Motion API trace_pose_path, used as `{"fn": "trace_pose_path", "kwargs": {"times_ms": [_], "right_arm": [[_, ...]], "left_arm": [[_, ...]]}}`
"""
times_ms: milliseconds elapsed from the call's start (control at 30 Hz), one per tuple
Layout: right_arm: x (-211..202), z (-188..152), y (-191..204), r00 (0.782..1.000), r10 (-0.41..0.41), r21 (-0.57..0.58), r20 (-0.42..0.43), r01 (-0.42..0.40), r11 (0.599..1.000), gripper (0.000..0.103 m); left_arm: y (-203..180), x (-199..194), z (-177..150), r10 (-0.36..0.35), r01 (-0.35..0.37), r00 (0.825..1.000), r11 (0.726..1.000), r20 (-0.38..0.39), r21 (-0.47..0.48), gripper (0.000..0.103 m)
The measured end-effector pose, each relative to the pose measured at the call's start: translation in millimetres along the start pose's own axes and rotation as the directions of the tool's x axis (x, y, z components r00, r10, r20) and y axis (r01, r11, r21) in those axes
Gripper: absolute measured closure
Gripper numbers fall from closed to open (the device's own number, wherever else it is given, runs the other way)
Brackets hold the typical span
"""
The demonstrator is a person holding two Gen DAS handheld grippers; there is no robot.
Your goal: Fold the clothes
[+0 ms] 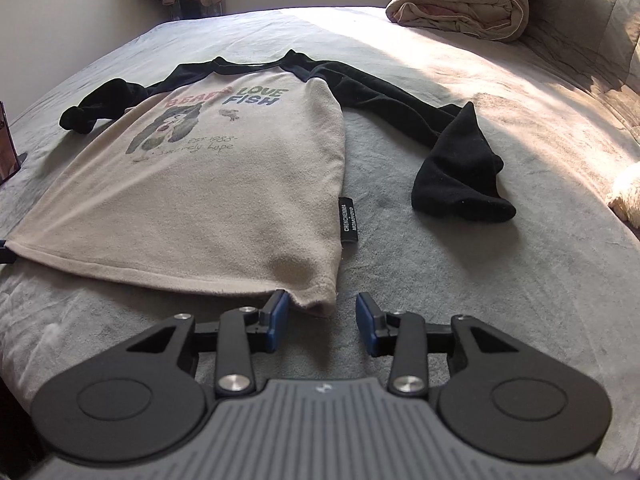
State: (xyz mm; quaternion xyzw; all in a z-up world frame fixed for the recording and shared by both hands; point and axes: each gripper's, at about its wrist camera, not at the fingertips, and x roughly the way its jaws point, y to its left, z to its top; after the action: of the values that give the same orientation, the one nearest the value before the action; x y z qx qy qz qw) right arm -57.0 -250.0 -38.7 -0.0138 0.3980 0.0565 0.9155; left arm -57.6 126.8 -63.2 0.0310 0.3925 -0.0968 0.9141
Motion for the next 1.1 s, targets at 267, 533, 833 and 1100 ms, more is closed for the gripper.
{"fn": "trace_pose_path", "kwargs": {"times_ms": [267,533,833,1100], "right_arm": [[5.4,-3.6,7.5,0.998,-0.032,-0.005,0.045,0.032,0.999,0.072],[9.4,2.3,4.9,0.997,-0.043,0.053,0.062,0.040,0.998,0.096],[-35.4,33.6,-4.0,0.992,-0.101,0.002,0.070,0.102,0.995,0.097],[-5.9,21.4,0.1,0.988,-0.143,-0.105,-0.051,0.137,0.985,0.097]], "left_arm": [[4.3,2.3,0.4,0.008,-0.007,1.000,0.998,0.009,-0.068,0.097],[2.5,-0.7,3.8,0.017,-0.016,1.000,0.997,0.008,-0.078,0.099],[-8.7,-34.1,21.4,0.018,-0.018,1.000,1.000,0.025,0.003,0.100],[-19.3,1.5,-0.1,0.068,-0.062,0.995,0.994,-0.070,0.085,0.100]]}}
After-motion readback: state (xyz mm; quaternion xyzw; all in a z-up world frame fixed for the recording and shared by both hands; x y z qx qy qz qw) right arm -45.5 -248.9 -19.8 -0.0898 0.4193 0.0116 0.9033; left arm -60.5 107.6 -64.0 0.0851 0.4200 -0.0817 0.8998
